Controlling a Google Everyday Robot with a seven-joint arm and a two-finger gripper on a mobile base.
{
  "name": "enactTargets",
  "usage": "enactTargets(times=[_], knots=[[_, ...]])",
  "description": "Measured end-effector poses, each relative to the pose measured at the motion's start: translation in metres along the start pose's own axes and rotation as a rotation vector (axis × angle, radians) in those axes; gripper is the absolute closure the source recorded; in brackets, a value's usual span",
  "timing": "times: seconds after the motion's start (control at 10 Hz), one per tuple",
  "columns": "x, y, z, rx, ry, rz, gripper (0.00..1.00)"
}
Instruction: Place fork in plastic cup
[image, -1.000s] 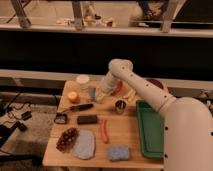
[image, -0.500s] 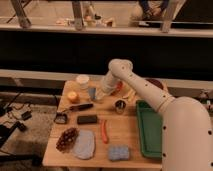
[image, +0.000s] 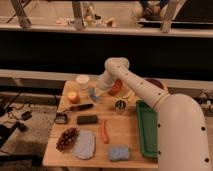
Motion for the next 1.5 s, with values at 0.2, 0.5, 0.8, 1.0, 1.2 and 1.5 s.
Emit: enactTargets(times=[0.2,0.5,0.8,1.0,1.2,1.5], knots=[[-0.010,-0.005,-0.001,0.016,0.012,-0.001,0.82],[-0.021,-0.012,0.002,0.028,0.005,-0.003,0.82],[-0.029,-0.016,0.003,0.037,0.001,0.003,0.82],[-0.034,-0.019,0.005,0.040,0.003,0.011,0.82],[-0.035,-0.019,0.007,0.040,0.000,0.013,0.82],[-0.029,-0.021,0.015,0.031,-0.010,0.015,0.82]])
